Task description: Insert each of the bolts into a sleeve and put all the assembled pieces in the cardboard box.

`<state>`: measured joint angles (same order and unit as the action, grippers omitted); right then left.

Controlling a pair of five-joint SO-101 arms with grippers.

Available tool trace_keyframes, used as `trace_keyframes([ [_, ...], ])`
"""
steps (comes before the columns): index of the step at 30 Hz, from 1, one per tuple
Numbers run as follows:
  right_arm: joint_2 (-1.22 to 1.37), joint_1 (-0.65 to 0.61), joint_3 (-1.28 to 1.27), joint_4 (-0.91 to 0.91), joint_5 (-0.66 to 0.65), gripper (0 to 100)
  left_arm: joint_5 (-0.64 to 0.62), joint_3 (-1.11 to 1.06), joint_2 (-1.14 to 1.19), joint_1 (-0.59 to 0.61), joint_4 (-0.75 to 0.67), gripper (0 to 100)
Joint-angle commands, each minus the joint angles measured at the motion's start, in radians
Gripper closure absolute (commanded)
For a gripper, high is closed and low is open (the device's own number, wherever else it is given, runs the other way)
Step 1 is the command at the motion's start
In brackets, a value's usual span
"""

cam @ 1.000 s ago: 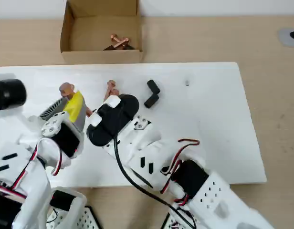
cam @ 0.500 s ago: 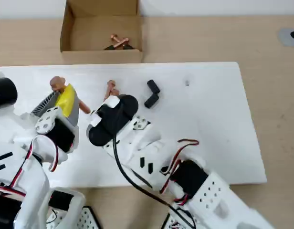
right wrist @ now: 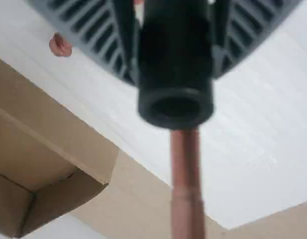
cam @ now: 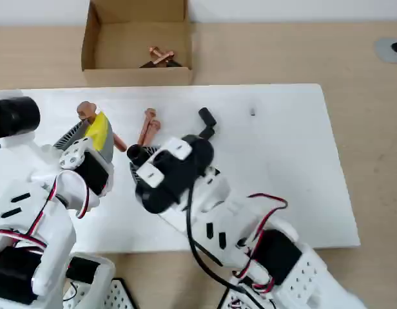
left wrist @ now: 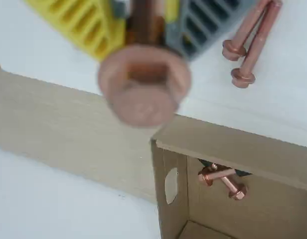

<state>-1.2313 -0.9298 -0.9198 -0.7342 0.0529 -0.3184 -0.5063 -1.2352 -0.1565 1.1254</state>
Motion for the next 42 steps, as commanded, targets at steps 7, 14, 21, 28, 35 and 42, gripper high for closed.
trace_keyframes([
  [7, -0.022, 0.01, -0.071, 0.026, 0.0, 98.8, 0.0, 0.069, -0.002, 0.005, -0.046, 99],
  [14, -0.022, 0.01, -0.071, 0.041, 0.0, 98.8, 0.006, 0.14, -0.002, -0.094, 0.061, 99],
  [21, -0.019, 0.01, -0.07, 0.054, 0.0, 98.8, 0.006, 0.132, -0.004, -0.103, 0.106, 99],
  [28, -0.019, 0.01, -0.071, 0.054, 0.0, 98.8, 0.003, 0.132, -0.002, -0.103, 0.097, 99],
  [35, -0.019, 0.01, -0.074, 0.054, 0.002, 98.8, 0.003, 0.1, -0.001, -0.103, 0.011, 99],
  [42, -0.019, 0.01, -0.074, 0.052, 0.002, 98.8, 0.003, 0.092, -0.001, -0.103, 0.012, 99],
])
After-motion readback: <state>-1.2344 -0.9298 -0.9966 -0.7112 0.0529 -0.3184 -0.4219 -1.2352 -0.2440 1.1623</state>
